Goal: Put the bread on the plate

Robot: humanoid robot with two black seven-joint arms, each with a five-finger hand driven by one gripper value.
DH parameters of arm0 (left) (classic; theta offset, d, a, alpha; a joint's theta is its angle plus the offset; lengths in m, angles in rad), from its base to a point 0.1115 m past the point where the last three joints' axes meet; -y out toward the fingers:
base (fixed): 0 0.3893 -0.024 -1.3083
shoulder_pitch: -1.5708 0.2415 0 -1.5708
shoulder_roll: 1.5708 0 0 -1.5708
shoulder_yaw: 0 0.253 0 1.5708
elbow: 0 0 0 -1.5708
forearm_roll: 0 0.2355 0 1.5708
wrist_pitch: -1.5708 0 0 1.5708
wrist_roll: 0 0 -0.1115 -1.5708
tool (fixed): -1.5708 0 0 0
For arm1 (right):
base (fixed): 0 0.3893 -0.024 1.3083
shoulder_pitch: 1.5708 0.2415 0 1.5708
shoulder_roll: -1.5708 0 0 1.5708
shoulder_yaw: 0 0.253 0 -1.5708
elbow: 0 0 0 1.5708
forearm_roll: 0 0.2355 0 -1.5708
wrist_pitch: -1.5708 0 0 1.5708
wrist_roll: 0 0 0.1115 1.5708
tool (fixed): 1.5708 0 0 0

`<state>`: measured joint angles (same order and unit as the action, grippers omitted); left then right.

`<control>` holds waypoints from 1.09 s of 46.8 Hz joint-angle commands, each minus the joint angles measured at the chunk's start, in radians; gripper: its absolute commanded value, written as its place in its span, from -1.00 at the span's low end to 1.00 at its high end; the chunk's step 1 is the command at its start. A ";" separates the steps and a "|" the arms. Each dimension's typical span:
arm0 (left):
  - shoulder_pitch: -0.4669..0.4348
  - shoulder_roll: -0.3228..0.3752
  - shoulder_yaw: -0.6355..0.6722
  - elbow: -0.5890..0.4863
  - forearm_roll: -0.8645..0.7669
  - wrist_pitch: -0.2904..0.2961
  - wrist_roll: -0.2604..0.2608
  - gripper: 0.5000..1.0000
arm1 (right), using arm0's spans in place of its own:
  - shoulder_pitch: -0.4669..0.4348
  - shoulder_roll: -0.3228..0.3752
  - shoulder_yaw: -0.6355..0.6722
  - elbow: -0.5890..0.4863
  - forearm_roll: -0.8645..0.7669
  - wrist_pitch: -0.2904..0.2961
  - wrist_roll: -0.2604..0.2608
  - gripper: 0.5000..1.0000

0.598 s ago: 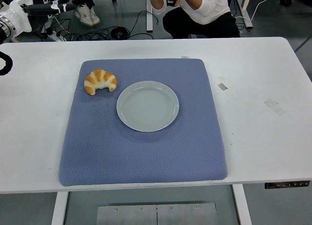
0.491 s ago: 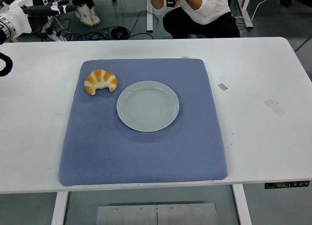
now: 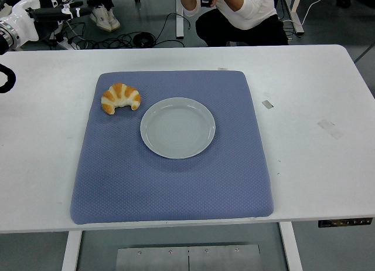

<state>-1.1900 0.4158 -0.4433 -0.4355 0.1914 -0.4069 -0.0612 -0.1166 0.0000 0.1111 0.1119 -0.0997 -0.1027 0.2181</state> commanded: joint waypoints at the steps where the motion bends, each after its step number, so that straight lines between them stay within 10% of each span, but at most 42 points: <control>1: -0.005 -0.005 0.000 0.000 -0.001 0.008 0.001 0.92 | 0.000 0.000 -0.001 0.000 0.000 0.000 0.000 1.00; 51: -0.008 -0.008 0.002 0.001 0.117 0.003 -0.009 0.92 | 0.000 0.000 -0.001 0.000 0.000 0.000 0.000 1.00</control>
<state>-1.1963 0.4094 -0.4403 -0.4342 0.2844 -0.4029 -0.0704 -0.1166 0.0000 0.1106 0.1120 -0.0997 -0.1028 0.2177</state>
